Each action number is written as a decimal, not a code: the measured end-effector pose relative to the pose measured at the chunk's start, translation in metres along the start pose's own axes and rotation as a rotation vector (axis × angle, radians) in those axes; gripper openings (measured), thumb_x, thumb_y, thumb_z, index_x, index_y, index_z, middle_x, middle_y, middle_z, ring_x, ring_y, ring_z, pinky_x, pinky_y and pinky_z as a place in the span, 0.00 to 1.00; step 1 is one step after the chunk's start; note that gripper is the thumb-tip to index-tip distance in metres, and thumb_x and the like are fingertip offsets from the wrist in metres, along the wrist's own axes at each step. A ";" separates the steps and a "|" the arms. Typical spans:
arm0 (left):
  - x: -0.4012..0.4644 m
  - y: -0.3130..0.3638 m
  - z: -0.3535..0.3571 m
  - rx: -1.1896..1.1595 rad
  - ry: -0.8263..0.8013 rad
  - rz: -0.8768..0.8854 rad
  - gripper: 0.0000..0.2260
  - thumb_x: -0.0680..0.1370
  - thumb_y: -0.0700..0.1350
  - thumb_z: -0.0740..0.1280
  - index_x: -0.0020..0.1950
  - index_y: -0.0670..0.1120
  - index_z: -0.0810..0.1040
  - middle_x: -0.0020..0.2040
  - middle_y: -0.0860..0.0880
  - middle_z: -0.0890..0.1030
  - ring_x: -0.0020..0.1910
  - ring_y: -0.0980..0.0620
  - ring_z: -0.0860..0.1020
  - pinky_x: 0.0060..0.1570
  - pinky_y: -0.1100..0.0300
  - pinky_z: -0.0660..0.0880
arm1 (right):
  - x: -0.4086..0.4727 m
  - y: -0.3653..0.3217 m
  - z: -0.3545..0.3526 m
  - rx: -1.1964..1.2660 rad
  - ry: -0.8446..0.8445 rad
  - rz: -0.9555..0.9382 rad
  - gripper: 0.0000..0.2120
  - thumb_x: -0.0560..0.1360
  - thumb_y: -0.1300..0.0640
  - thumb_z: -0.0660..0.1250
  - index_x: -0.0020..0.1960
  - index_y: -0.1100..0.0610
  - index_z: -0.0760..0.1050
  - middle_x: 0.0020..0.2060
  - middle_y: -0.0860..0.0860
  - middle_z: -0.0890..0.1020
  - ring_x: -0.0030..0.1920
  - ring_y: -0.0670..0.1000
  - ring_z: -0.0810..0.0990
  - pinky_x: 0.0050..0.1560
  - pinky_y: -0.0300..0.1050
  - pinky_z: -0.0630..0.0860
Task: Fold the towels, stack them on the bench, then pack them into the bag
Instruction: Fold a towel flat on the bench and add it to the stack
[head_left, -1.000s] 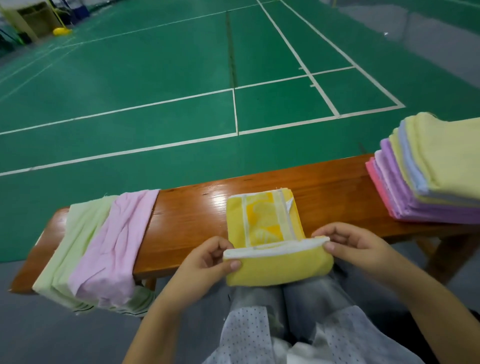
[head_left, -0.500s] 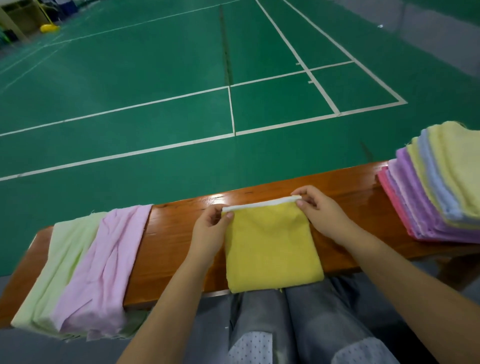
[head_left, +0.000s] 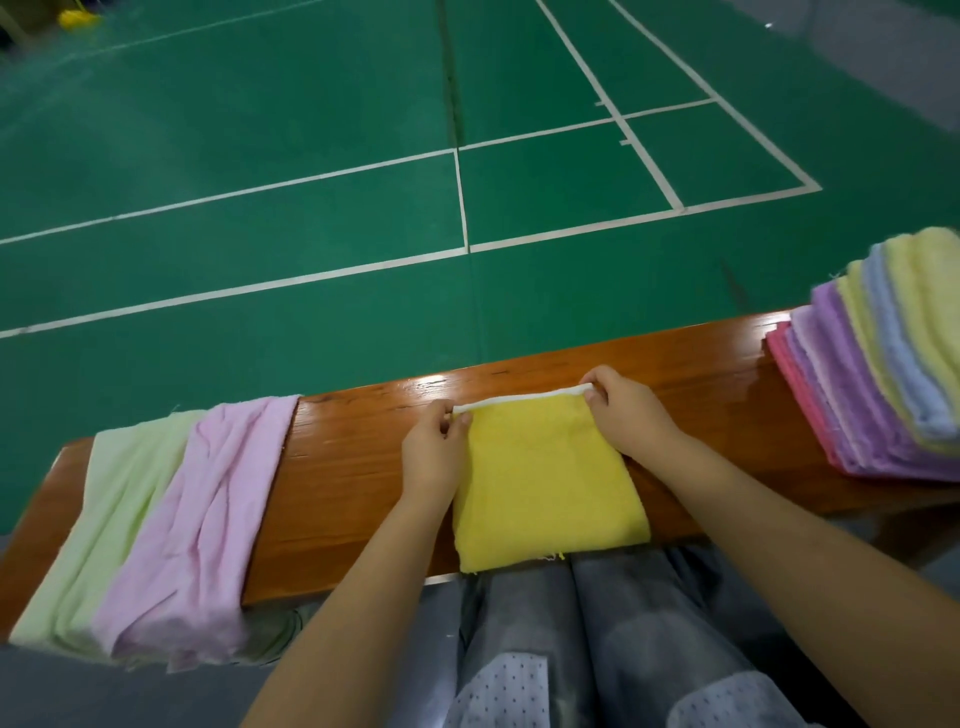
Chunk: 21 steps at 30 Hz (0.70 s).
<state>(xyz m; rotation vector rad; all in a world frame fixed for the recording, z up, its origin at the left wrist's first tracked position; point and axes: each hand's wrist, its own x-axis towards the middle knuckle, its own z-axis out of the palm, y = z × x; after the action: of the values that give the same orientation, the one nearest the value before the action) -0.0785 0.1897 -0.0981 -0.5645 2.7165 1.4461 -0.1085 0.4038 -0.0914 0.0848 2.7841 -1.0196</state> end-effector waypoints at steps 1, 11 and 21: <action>0.000 0.002 0.000 0.005 0.002 -0.013 0.13 0.81 0.47 0.63 0.62 0.43 0.75 0.53 0.43 0.79 0.49 0.46 0.77 0.36 0.63 0.69 | -0.002 -0.001 0.001 -0.005 0.015 0.004 0.13 0.82 0.55 0.55 0.64 0.55 0.70 0.53 0.54 0.78 0.47 0.52 0.77 0.44 0.48 0.75; -0.060 -0.014 -0.033 -0.185 -0.164 -0.386 0.26 0.78 0.53 0.67 0.71 0.42 0.66 0.58 0.49 0.72 0.53 0.50 0.74 0.49 0.53 0.79 | -0.085 0.019 0.003 0.405 0.044 0.259 0.27 0.77 0.51 0.65 0.73 0.56 0.62 0.67 0.55 0.70 0.65 0.53 0.71 0.62 0.51 0.72; -0.091 -0.005 -0.038 -0.442 -0.401 -0.506 0.13 0.77 0.49 0.69 0.52 0.39 0.77 0.48 0.43 0.83 0.47 0.45 0.82 0.45 0.51 0.80 | -0.111 0.019 -0.002 0.919 -0.215 0.537 0.21 0.74 0.56 0.70 0.61 0.68 0.73 0.50 0.59 0.82 0.52 0.57 0.81 0.58 0.55 0.76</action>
<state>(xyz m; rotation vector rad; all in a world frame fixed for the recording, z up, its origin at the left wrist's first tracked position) 0.0137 0.1840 -0.0641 -0.7944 1.7891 1.7638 0.0029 0.4201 -0.0819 0.7277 1.7309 -1.8627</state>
